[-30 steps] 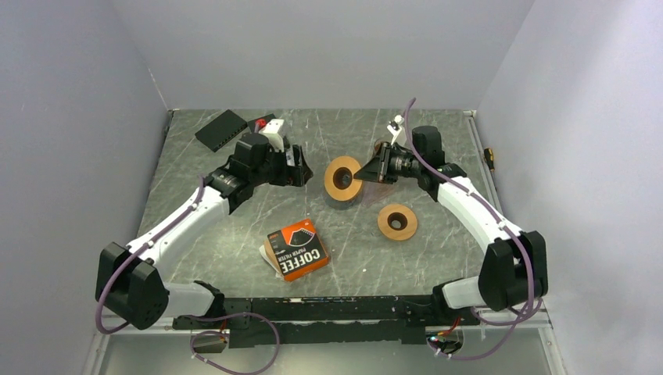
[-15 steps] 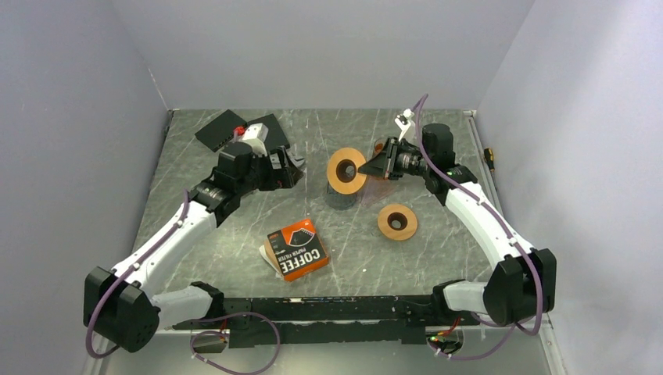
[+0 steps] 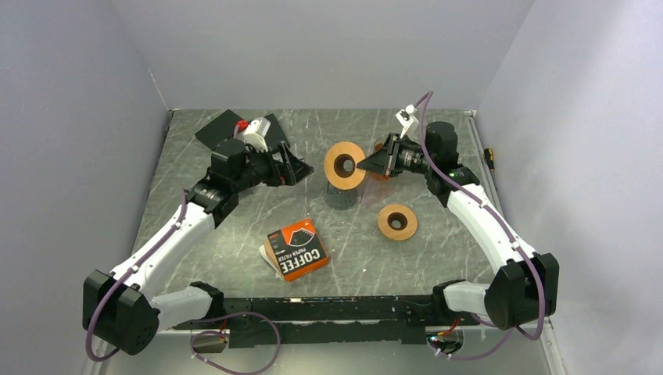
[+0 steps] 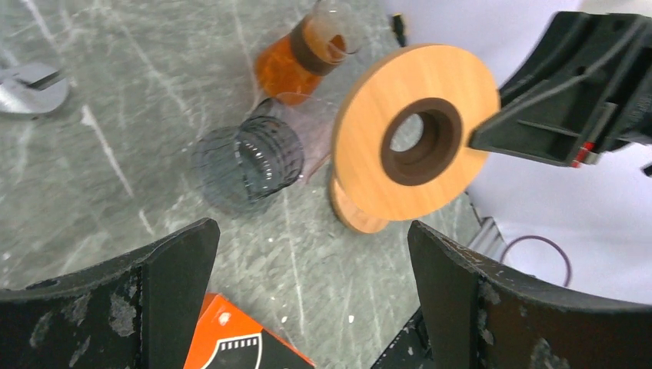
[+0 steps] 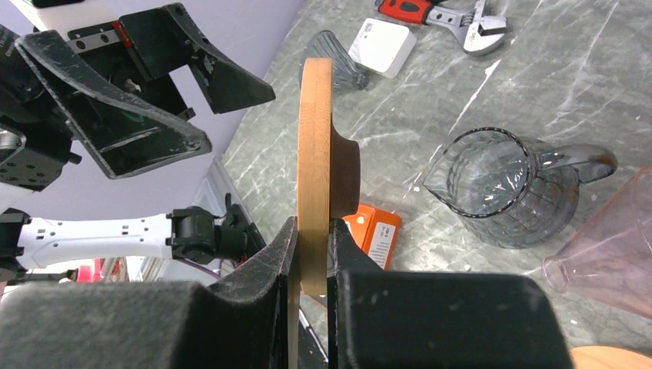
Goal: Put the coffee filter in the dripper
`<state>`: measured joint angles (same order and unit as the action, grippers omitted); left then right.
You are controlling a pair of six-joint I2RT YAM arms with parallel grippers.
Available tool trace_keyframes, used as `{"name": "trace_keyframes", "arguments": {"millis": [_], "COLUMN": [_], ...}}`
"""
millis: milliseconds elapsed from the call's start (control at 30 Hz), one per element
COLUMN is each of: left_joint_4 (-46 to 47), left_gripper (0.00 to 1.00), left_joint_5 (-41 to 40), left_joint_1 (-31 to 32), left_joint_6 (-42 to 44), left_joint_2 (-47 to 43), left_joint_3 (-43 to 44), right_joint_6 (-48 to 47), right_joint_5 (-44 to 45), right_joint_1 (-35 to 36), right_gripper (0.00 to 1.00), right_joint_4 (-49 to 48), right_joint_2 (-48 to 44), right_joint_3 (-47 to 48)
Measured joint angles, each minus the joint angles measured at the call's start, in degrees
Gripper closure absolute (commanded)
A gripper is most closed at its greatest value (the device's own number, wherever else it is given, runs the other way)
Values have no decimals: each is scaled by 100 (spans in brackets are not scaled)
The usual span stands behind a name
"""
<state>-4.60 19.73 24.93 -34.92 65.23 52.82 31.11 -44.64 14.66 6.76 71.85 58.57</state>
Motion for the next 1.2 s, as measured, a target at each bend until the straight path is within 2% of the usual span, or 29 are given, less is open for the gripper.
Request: {"name": "trace_keyframes", "arguments": {"millis": [333, 467, 600, 833, 1033, 1200], "left_joint_4": [953, 1126, 1270, 2173, 2428, 1580], "left_gripper": [9, 9, 15, 24, 19, 11], "left_joint_5": [1161, 1281, 1425, 1996, 2238, 1587], "left_joint_1": [-11, -46, -195, -431, -450, -448], "left_joint_6": [-256, -284, -378, -682, -715, -177], "left_joint_2": [299, 315, 328, 590, 813, 734], "left_joint_3": [-9, -11, -15, -127, -136, -98], "right_joint_6": [247, 391, 507, 710, 743, 748], "right_joint_5": [-170, -299, -411, -531, -505, -197], "right_joint_1": [-22, -26, -26, -26, -26, -28], "right_gripper": [100, 100, 100, 100, 100, 100], "right_joint_4": [-474, -796, -1038, -1294, -1342, -1174], "right_joint_2": [-37, -151, -260, -251, -63, 472], "right_joint_3": [0, 0, 0, -2, 0, -2]}}
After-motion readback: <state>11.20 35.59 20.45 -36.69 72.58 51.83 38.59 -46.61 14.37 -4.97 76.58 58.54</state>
